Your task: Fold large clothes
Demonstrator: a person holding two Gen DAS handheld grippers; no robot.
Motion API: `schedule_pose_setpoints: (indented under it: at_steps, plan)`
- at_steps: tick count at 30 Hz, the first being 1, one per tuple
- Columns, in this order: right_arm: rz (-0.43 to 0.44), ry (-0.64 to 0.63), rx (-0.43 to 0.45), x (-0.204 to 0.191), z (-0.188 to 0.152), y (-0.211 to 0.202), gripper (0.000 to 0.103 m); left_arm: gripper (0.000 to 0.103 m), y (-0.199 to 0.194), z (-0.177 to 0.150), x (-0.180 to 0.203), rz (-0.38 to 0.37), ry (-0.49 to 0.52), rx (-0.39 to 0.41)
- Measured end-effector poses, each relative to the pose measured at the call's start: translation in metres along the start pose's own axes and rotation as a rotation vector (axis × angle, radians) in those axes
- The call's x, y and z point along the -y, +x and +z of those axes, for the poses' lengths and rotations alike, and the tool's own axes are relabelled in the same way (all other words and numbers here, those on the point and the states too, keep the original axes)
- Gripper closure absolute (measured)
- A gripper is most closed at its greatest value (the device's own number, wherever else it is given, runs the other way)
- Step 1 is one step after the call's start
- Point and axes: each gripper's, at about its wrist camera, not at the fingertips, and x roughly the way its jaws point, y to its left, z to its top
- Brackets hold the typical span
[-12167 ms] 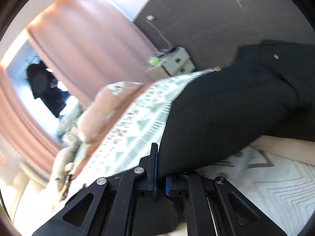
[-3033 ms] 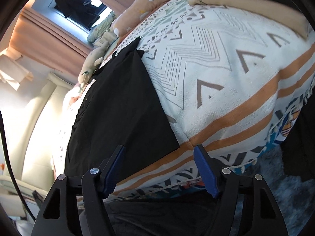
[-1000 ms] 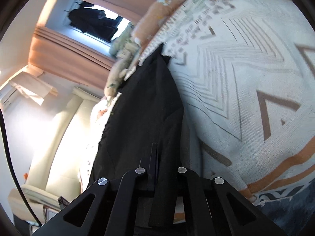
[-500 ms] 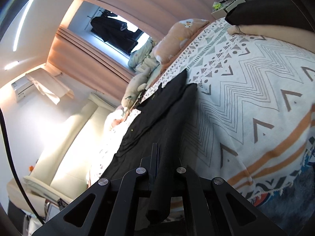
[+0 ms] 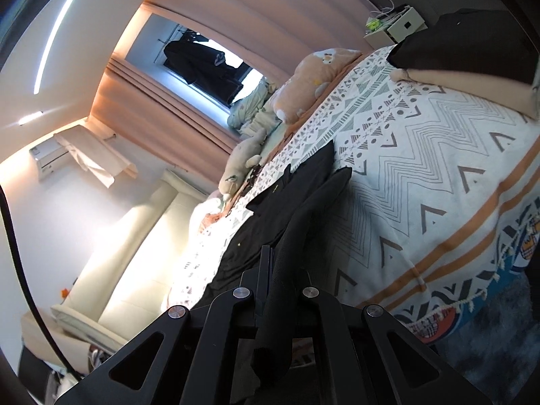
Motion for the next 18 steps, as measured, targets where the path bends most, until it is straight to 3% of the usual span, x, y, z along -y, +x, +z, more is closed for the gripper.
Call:
schedule_pose_setpoints:
  at_steps: [11,18]
  plan:
    - [-0.019,0.039,0.061,-0.037,0.011,-0.043,0.099,0.101,-0.057,0.014,0.046,0.001,0.013,0.097]
    - [-0.009,0.043,0.106,-0.050,0.022,-0.048,0.099,0.101,-0.059,0.029,0.060,-0.039,0.037,0.132]
